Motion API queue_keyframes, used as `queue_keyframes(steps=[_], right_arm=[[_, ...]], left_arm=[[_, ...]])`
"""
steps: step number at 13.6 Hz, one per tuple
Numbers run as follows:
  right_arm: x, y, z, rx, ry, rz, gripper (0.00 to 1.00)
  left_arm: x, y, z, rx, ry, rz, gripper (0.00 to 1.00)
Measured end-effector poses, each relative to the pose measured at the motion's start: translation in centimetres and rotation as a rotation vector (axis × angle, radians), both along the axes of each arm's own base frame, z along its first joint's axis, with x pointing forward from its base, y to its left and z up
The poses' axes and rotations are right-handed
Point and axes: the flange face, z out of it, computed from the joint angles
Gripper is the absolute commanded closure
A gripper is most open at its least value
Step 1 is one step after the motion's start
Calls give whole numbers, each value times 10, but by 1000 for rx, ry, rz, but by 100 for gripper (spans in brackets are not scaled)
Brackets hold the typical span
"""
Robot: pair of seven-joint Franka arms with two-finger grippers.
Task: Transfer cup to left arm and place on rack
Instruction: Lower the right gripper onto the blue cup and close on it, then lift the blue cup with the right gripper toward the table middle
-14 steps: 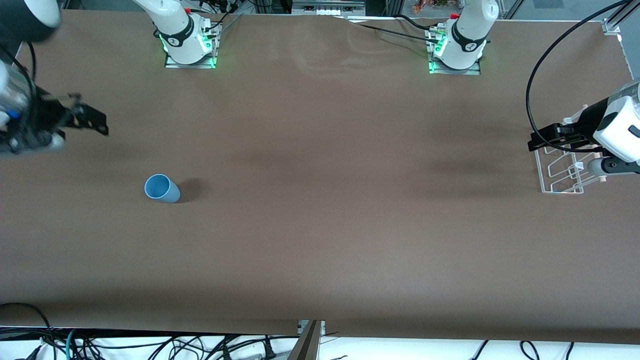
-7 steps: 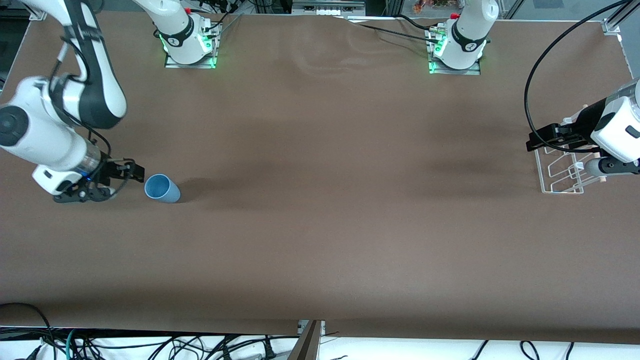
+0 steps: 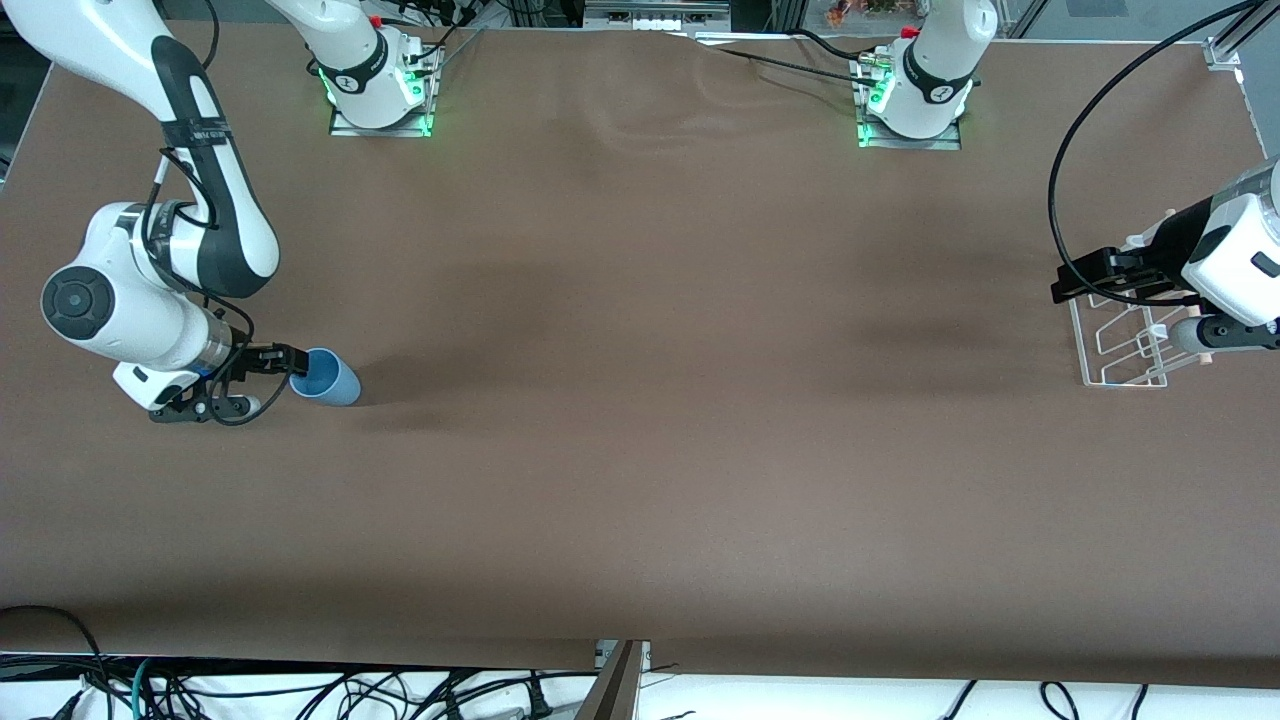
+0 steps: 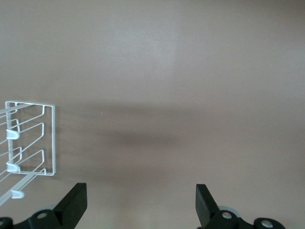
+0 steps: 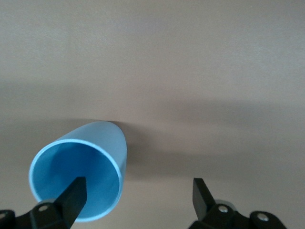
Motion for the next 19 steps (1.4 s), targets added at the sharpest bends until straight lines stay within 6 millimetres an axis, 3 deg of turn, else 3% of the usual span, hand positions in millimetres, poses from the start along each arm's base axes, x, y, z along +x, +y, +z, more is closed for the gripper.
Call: queue_keyframes(steps=[2, 5, 6, 10, 14, 16, 19], right_arm=[[1, 1, -20, 8, 6, -7, 31], [1, 7, -35, 15, 16, -13, 89], [2, 9, -34, 16, 14, -21, 100], [7, 27, -20, 16, 67, -103, 100], [19, 68, 24, 79, 161, -228, 100], [24, 101, 54, 133, 219, -325, 100], [21, 173, 96, 251, 326, -477, 100]], left_arm=[[1, -1, -1, -11, 3, 0, 0], [1, -1, -1, -12, 3, 1, 0], [1, -1, -1, -12, 2, 1, 0], [1, -1, -1, -12, 0, 2, 0], [1, 2, -1, -12, 0, 6, 0], [1, 0, -2, -22, 4, 5, 0], [2, -6, -12, -47, 18, -133, 0]])
